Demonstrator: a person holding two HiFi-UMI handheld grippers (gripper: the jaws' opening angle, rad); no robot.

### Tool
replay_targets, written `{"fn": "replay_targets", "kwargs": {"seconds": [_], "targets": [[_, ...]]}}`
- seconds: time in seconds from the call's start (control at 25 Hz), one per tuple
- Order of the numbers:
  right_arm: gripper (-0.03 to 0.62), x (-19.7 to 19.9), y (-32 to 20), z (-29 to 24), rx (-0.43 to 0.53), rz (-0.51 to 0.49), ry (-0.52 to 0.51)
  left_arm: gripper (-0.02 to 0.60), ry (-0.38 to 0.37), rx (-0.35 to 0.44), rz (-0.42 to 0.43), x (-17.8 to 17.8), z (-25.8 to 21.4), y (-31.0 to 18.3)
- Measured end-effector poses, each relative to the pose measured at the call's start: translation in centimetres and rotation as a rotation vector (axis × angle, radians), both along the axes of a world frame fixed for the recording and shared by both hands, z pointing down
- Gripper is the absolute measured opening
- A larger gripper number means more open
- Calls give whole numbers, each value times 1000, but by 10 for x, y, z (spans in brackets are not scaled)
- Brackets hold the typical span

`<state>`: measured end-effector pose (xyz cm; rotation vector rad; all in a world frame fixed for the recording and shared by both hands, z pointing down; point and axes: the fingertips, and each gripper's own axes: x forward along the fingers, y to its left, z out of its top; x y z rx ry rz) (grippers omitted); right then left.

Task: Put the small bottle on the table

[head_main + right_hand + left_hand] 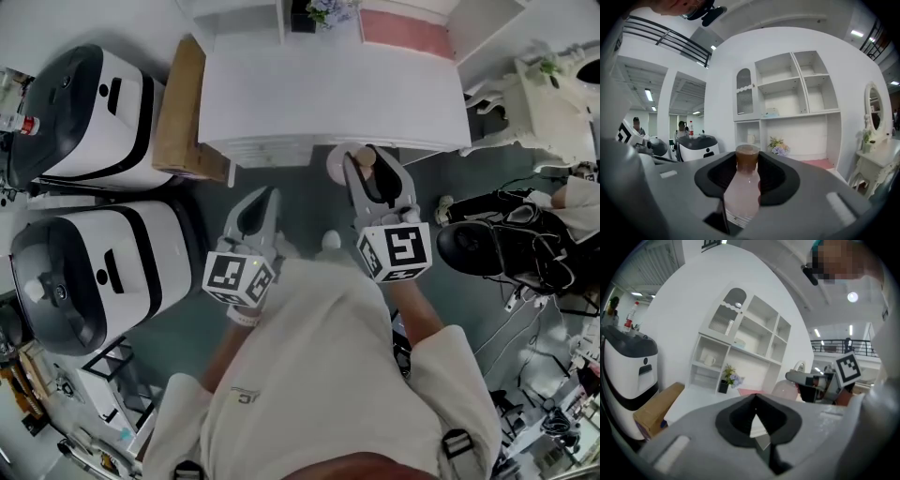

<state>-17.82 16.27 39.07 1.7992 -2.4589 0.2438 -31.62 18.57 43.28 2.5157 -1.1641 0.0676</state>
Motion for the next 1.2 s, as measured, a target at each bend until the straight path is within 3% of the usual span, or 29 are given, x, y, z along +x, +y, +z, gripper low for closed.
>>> {"fn": "replay_targets", "kwargs": {"seconds": [0.32,0.72,1.0,1.2], "targets": [[138,95,33,5,14,34,-4,2,-26,-1,-1,74,5,17],[140,184,64,10,28,108,16,2,-23,19,76,167,9,35],[140,230,36,1,28,182,18,2,-18,26,154,209,5,3],[140,254,-6,0,26,217,11,2,-43,32,276,246,12,-44]]}}
